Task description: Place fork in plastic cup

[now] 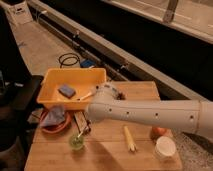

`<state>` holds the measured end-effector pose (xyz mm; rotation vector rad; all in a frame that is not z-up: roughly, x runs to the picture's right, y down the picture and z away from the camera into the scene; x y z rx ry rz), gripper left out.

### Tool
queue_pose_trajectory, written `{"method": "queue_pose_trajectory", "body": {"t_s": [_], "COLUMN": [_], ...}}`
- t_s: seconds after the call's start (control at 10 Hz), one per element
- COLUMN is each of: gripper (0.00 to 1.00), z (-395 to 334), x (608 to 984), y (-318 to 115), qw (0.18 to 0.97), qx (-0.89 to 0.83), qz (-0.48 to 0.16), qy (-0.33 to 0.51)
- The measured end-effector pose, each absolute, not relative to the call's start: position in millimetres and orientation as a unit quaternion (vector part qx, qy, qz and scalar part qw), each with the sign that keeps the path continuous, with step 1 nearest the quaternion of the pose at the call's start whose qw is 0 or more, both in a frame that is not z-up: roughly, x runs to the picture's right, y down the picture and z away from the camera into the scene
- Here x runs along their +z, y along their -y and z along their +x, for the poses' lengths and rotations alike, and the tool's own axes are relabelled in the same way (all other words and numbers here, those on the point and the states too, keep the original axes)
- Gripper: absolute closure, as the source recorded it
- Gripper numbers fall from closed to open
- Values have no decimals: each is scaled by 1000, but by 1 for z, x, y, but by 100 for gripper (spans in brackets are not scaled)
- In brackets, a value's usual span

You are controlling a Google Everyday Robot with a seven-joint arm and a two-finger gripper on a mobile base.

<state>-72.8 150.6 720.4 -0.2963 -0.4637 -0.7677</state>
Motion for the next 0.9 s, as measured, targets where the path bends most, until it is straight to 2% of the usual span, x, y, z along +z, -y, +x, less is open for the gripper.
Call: {"method": "queue_pose_trajectory", "body": {"t_s": [0.8,0.9], "gripper": [100,97], "z": [-93,-94], "x": [726,728], "y": [-165,-168], "qw": [879,878], "qx": [-382,-383], "qz": [-161,-167], "qy": [237,236]}}
